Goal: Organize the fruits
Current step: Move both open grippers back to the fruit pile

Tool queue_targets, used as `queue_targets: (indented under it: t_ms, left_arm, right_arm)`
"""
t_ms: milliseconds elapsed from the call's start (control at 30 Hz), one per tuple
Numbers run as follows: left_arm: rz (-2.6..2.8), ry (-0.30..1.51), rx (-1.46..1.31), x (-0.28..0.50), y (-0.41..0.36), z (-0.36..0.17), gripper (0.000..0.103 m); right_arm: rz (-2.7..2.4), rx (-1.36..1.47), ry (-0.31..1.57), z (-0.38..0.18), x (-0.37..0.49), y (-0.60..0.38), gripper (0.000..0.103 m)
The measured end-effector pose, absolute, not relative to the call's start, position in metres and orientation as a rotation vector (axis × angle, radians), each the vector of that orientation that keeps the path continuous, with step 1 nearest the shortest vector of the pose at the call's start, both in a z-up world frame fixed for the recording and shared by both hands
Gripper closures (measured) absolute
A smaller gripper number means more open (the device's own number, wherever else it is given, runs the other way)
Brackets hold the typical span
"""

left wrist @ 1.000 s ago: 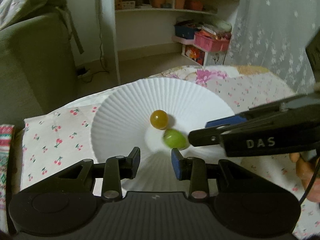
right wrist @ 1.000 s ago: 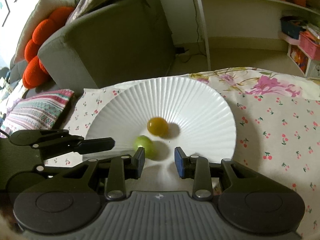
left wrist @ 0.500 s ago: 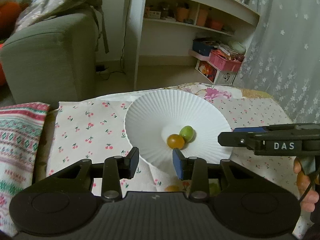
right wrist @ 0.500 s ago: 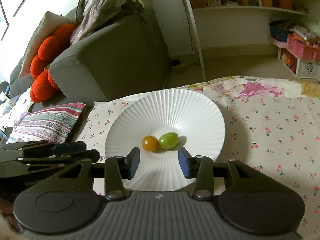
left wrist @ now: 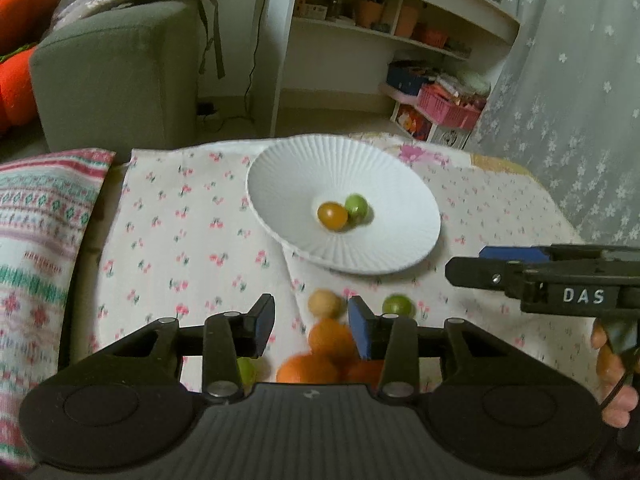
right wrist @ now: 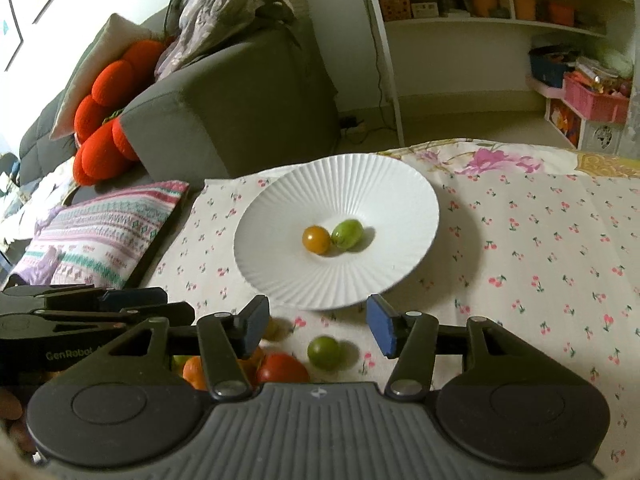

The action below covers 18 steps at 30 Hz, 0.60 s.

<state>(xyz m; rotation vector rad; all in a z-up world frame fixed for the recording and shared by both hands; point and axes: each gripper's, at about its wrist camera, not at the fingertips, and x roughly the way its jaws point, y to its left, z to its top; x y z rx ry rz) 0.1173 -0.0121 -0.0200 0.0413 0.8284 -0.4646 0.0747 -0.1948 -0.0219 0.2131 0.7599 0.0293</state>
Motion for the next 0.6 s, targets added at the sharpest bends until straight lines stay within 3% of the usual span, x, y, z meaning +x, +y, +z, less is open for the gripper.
queue_targets:
  t_ms: [600]
  left_arm:
    - [-0.416, 0.898, 0.074, 0.060, -0.012, -0.045, 0.054]
  right_arm:
    - [0.052, 0.133, 0.792, -0.034, 0.024, -0.171, 0.050]
